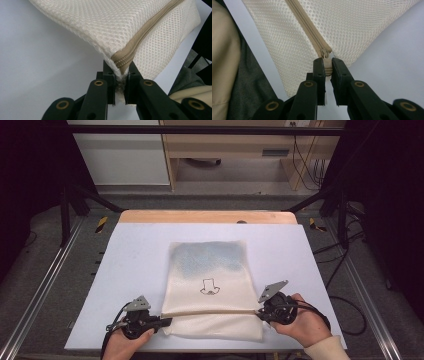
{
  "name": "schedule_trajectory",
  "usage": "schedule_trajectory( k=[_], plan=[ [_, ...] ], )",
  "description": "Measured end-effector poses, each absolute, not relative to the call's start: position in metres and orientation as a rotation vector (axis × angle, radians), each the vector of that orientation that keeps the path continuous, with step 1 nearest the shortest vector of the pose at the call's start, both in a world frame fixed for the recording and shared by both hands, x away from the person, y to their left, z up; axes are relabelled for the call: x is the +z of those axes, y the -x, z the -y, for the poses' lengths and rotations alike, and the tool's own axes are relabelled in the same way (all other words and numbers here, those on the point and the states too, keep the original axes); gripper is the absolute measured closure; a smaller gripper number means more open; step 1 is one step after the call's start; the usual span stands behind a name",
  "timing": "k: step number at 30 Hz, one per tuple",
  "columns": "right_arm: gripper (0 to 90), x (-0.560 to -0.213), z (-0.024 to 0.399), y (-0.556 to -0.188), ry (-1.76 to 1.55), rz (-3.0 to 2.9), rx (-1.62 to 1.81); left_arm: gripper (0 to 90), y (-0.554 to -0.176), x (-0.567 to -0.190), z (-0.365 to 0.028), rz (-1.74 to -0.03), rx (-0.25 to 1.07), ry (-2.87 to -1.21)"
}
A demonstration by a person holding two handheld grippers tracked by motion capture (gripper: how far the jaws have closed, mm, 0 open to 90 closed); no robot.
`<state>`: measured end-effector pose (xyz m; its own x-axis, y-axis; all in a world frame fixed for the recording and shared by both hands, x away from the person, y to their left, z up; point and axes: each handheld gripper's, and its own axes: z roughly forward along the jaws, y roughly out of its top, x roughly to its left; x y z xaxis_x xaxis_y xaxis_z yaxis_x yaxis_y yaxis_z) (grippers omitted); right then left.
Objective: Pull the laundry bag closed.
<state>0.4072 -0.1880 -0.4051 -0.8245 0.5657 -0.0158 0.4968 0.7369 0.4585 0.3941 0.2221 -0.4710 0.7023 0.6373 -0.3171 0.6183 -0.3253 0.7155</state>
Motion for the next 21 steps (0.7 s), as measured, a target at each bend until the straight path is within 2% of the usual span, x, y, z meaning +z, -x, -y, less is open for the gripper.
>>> schedule_trajectory(
  k=[21],
  plan=[
    [82.1,-0.4108,0.1881,-0.4056,-0.860,-2.791,0.655,81.4,-0.3933,-0.4697,-0.2221,-0.954,0.028,-2.031]
  ],
)
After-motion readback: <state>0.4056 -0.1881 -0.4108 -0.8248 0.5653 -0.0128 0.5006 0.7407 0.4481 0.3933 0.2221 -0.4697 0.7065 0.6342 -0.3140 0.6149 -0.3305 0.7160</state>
